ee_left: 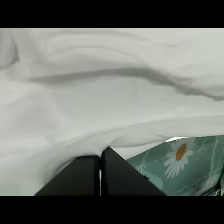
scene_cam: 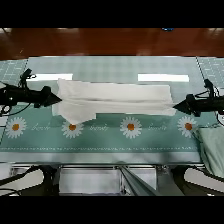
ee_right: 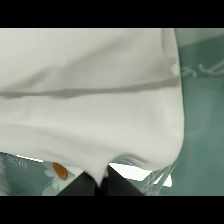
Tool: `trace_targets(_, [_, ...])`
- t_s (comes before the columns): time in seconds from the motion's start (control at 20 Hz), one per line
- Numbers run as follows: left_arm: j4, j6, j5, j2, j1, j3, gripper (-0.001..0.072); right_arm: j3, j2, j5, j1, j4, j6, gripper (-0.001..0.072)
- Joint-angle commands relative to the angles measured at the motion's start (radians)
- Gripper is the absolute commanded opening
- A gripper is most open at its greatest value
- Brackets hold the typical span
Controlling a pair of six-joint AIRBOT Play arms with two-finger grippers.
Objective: Fold the shirts.
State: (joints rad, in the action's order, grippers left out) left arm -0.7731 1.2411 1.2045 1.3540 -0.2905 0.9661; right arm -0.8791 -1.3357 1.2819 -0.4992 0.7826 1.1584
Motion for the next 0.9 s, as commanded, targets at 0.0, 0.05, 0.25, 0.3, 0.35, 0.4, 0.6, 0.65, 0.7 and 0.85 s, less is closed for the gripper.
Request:
trace_targets(0.0, [0.000, 0.061, -0.038, 0.169, 0.055, 0.172, 0.0022, -0.114, -0.097, -0.110, 0.065, -0.034, 0.022, 0.0022])
trace_targets(0.05, [0.000, 0.085, -0.034, 0.218, 0.063, 0.226, 0.0022, -0.149, -0.131, -0.120, 0.077, -0.036, 0.034, 0.0022])
trace_targets(0.25, [0.000, 0.139, -0.010, 0.388, 0.088, 0.426, 0.0022, -0.275, -0.262, -0.126, 0.091, -0.060, 0.046, 0.0022])
trace_targets(0.3, [-0.001, 0.145, -0.007, 0.422, 0.091, 0.467, 0.0022, -0.299, -0.286, -0.127, 0.091, -0.060, 0.048, 0.0022])
trace_targets(0.35, [-0.001, 0.154, -0.007, 0.451, 0.092, 0.502, 0.0022, -0.317, -0.306, -0.127, 0.092, -0.065, 0.048, 0.0022])
trace_targets(0.4, [-0.001, 0.163, -0.006, 0.476, 0.092, 0.533, 0.0022, -0.329, -0.322, -0.128, 0.092, -0.077, 0.048, 0.0022])
trace_targets(0.6, [0.000, 0.163, 0.000, 0.537, 0.092, 0.594, 0.0022, -0.343, -0.372, -0.144, 0.092, -0.096, 0.036, 0.0022])
trace_targets(0.65, [-0.001, 0.159, 0.000, 0.547, 0.092, 0.599, 0.0022, -0.343, -0.381, -0.150, 0.092, -0.096, 0.036, 0.0022])
trace_targets(0.7, [-0.001, 0.158, 0.000, 0.553, 0.092, 0.599, 0.0023, -0.343, -0.389, -0.155, 0.092, -0.096, 0.037, 0.0022])
trace_targets(0.85, [-0.002, 0.159, 0.062, 0.559, 0.100, 0.603, 0.0504, -0.343, -0.395, -0.163, 0.091, -0.092, 0.065, 0.0428])
